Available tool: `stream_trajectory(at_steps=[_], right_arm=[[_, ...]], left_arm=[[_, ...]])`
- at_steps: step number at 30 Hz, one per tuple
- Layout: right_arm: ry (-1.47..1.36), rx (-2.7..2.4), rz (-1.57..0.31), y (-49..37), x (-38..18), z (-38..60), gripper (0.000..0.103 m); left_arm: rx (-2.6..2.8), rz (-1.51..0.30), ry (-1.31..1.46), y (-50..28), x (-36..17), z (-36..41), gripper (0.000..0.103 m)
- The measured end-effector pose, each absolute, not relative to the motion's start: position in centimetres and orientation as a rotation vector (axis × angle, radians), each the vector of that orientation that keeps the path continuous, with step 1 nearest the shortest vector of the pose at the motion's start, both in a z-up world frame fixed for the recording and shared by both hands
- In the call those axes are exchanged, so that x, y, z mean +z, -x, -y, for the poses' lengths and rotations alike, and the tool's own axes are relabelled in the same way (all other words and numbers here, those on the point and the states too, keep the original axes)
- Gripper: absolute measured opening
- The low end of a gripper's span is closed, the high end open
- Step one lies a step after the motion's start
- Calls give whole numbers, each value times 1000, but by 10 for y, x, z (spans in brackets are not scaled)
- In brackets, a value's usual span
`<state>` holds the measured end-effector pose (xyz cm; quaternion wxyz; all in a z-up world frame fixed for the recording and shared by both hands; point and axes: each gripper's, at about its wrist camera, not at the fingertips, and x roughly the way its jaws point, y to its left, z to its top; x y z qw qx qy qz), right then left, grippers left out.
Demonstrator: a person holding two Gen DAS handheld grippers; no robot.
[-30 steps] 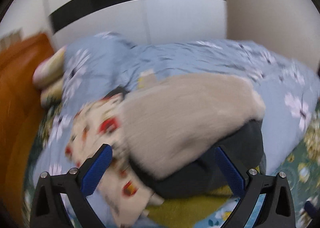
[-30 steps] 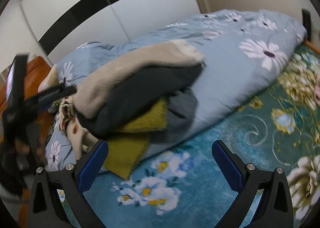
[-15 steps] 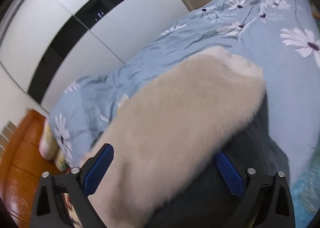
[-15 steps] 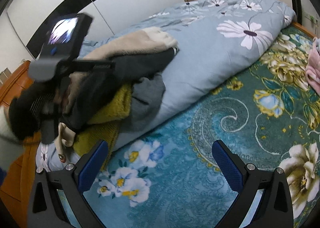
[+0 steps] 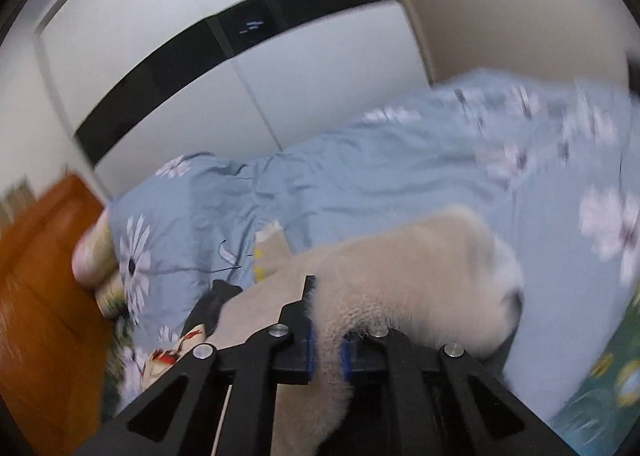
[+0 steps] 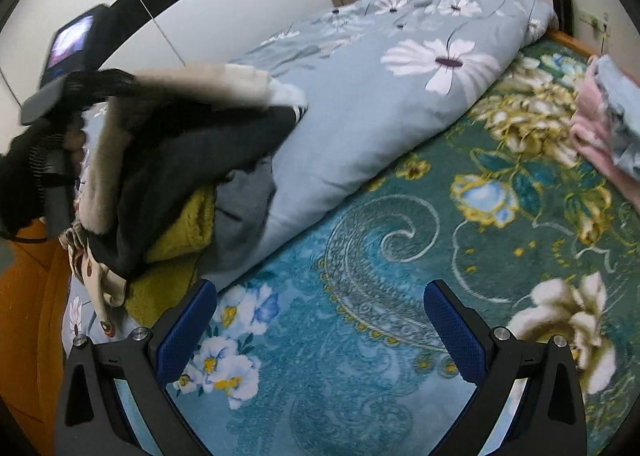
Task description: Fold clothes
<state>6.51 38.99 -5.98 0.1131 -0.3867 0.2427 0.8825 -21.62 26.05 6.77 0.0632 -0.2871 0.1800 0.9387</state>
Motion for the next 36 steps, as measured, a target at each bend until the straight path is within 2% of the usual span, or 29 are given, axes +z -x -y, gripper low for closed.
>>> stream_trajectory(at_steps=[6,13,16,23,26,29,32,36], right_arm=[[1070,2618,-660,-83,-26,-382,103],[960,2710,-563,-112,26,-353,103],[929,2737,-546,-124,37,-344,103],[856,2798,-506,-152,64,-322,103],[862,2812,-494,-162,64,-314,103],[885,2809,-499,-171,59,-309,103],[891,2803,-505,-184,56,-309,103],[892,2770,-469,-203,53,-317,103]], left_arm=[[2888,-326,661,167,171,-185,9],[2869,-91,327,57,294,-83,9],[2878,-82,188,-1,330,-31,9],[3011,-220,-30,-123,373,83,9],[3023,-307,41,-141,366,101,9],[2958,-347,193,-135,335,86,9],[2837,-378,435,-107,269,46,9],[2636,-420,778,-56,143,-38,9]])
